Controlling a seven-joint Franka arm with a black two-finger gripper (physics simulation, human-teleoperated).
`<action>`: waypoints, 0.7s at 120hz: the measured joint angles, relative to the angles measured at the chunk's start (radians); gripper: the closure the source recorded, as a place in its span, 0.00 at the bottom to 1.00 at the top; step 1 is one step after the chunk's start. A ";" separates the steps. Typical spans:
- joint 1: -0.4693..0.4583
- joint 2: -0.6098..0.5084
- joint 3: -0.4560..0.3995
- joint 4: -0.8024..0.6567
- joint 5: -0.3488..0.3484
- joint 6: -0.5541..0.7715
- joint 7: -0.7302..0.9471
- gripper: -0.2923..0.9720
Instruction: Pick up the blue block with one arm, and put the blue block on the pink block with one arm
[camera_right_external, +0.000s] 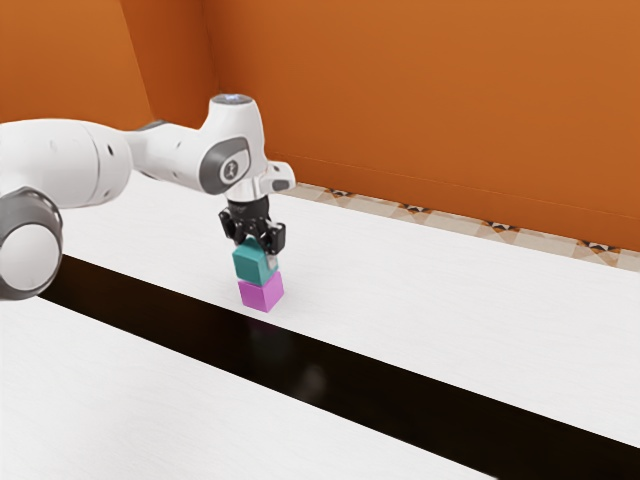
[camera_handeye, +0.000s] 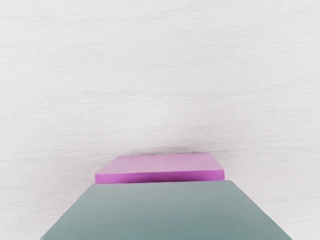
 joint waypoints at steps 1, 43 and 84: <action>0.000 0.000 0.000 0.000 0.000 0.000 0.000 0.48; -0.003 0.000 -0.001 0.000 -0.005 0.011 0.013 0.31; 0.016 -0.181 -0.034 0.001 -0.021 -0.083 0.023 0.25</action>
